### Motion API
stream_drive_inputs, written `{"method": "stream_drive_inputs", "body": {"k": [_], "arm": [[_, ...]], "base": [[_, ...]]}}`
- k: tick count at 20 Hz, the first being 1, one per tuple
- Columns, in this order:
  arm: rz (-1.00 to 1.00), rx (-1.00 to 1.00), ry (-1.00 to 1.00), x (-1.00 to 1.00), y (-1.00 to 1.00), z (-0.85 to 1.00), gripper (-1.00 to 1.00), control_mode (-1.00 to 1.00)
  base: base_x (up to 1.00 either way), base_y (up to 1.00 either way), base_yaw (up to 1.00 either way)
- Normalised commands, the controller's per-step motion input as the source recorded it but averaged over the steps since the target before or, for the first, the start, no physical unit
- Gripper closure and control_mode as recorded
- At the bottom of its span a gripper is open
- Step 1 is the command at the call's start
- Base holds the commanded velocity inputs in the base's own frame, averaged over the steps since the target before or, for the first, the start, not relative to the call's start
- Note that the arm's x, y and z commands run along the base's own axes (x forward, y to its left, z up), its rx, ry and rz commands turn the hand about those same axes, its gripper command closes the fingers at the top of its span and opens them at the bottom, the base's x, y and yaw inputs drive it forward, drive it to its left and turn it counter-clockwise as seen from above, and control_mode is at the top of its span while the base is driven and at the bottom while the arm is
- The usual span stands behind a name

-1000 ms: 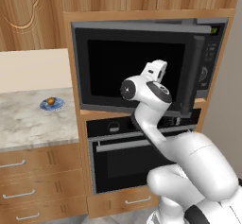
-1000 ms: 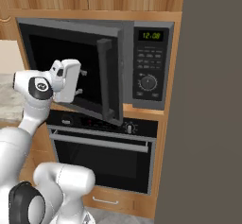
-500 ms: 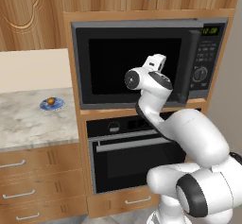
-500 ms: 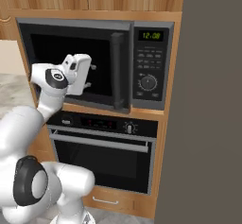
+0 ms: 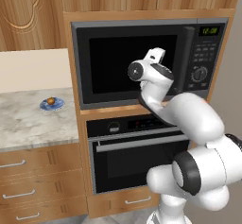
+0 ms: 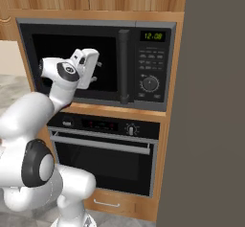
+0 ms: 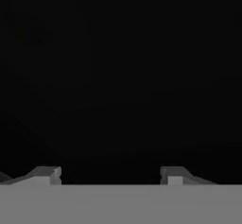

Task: Remove the apple from the bowl and place it on the small plate. Then place the bowl with only the chicken drumstick in the microwave, close the door, and press the start button to microwave the chicken drumstick.

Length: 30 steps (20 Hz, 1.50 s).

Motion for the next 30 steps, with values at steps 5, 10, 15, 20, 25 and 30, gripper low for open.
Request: {"method": "stream_drive_inputs", "body": {"k": [5,10,15,20,25,30], "arm": [[0.05,0.03,0.00,0.33,-0.05,-0.03,-1.00,-1.00],[0.02,0.03,-0.09,-0.61,-0.32,0.03,-1.00,-1.00],[0.00,0.11,-0.11,-1.00,-0.45,0.24,-1.00,-1.00],[0.10,0.12,-0.01,-1.00,-0.23,0.16,-1.00,-1.00],[0.25,0.09,0.00,-0.82,-0.44,0.10,-1.00,-1.00],[0.39,0.00,0.00,-0.43,-0.58,0.00,-1.00,-1.00]], "base": [[0.00,0.00,0.00],[0.00,0.00,0.00],[0.00,0.00,0.00],[0.00,0.00,0.00],[0.00,0.00,0.00],[0.00,0.00,0.00]]}}
